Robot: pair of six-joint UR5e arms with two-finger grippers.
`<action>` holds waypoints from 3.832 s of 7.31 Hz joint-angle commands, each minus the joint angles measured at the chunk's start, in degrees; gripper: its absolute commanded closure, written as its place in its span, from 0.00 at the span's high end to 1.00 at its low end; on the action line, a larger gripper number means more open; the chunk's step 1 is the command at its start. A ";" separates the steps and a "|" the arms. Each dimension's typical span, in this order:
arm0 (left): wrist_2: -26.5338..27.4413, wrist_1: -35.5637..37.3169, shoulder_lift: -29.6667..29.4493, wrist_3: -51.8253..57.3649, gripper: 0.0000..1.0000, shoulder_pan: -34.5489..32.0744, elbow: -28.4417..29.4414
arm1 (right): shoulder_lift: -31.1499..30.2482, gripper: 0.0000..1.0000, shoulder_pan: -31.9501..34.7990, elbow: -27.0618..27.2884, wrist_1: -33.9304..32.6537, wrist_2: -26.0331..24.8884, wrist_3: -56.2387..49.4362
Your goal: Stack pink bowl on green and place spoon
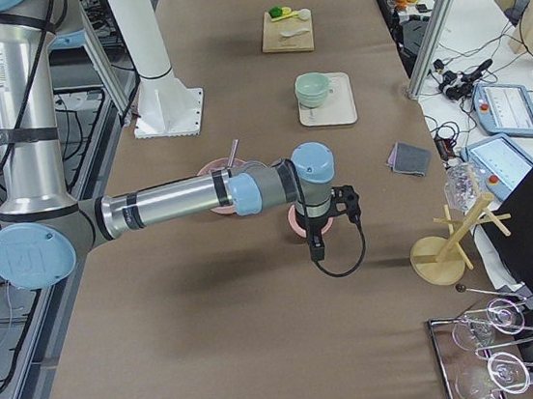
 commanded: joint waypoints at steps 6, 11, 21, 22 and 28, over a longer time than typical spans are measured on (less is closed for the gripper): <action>0.01 -0.98 5.01 -0.61 0.98 0.05 -5.27 | -1.48 1.00 0.32 0.50 0.22 0.43 0.83; -0.43 -1.16 5.28 -0.79 0.98 0.14 -5.80 | -1.05 1.00 0.23 0.67 0.31 0.51 1.18; -0.43 -0.72 3.97 -0.88 0.98 0.93 -3.43 | 7.30 0.96 -14.26 -16.29 24.04 1.48 21.47; -0.43 -1.07 3.79 -3.23 0.98 0.93 -3.60 | 7.39 0.92 -15.14 -18.03 24.21 1.39 21.49; -0.43 -1.16 0.72 -8.78 0.98 4.71 -3.34 | 8.10 0.00 -15.77 -19.81 24.30 1.83 21.66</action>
